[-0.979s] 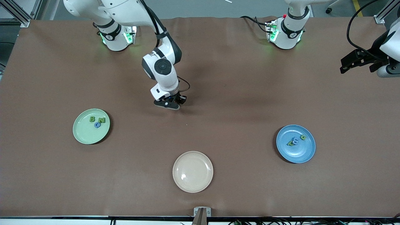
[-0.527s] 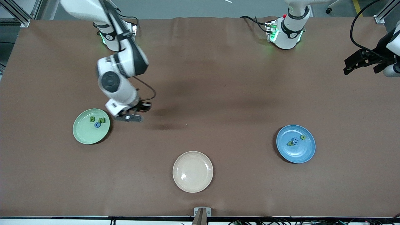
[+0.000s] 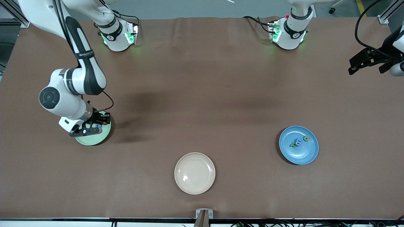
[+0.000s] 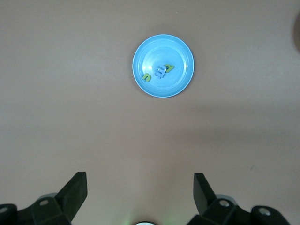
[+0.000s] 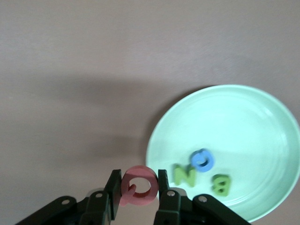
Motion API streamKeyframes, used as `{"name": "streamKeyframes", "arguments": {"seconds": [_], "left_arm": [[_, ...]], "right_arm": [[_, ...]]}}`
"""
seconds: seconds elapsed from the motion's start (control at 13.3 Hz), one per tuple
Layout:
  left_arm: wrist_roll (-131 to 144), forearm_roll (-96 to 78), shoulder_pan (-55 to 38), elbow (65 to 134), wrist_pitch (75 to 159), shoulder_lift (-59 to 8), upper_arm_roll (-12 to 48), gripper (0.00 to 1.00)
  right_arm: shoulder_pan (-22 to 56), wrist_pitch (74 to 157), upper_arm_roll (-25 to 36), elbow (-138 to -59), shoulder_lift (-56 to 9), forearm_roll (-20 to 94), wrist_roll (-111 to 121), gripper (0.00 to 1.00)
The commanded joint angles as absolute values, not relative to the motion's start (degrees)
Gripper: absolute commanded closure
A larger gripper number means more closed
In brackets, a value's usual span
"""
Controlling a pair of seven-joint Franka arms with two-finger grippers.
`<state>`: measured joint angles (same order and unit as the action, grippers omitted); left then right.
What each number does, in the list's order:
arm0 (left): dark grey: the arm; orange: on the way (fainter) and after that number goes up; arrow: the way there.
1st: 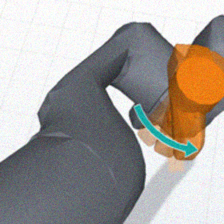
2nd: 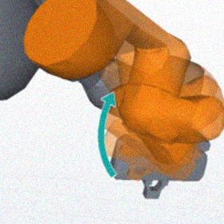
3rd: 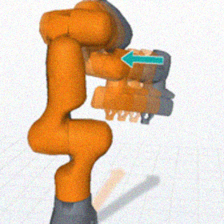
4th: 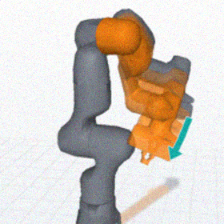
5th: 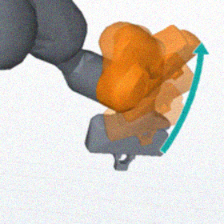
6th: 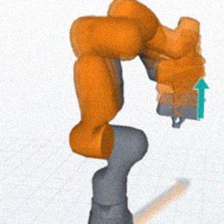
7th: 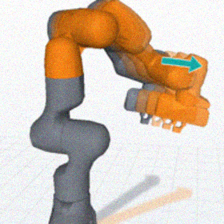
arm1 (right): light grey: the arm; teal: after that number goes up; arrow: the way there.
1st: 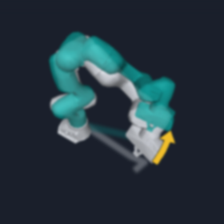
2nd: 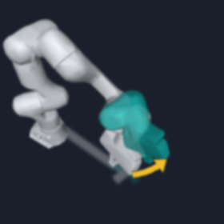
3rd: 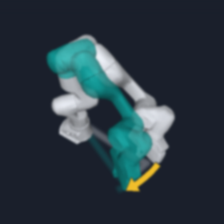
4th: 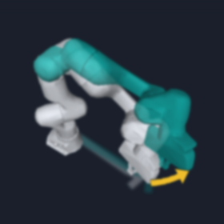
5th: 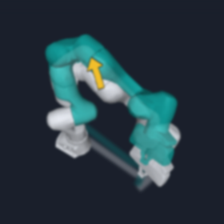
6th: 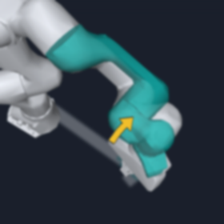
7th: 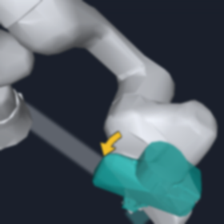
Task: Sort upper and lower case letters into plates
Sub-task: 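Lower the Q onto the green plate and open the right gripper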
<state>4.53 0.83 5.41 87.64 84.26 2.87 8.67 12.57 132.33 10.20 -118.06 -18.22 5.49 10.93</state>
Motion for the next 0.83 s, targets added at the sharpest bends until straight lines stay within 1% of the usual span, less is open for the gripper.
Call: {"name": "streamKeyframes", "arguments": {"seconds": [0.0, 0.3, 0.6, 0.75], "left_arm": [[4.92, 1.23, 5.36, 86.92, 83.41, 2.72, 8.79, 0.00], [4.92, 1.23, 5.36, 87.01, 83.41, 2.72, 8.79, 0.00], [4.92, 1.32, 5.36, 87.10, 83.41, 2.64, 8.79, 0.00], [4.92, 1.32, 5.36, 87.10, 83.41, 2.64, 8.79, 0.00]], "right_arm": [[8.36, 133.85, 8.96, -114.10, -23.18, 5.10, 18.34, 0.84], [3.44, 134.21, 8.96, -109.34, -29.34, 5.18, 28.45, 0.84], [0.36, 137.28, 8.88, -109.07, -32.07, 5.45, 35.23, 0.83], [0.26, 137.90, 8.88, -109.07, -32.87, 5.54, 35.60, 0.83]]}}
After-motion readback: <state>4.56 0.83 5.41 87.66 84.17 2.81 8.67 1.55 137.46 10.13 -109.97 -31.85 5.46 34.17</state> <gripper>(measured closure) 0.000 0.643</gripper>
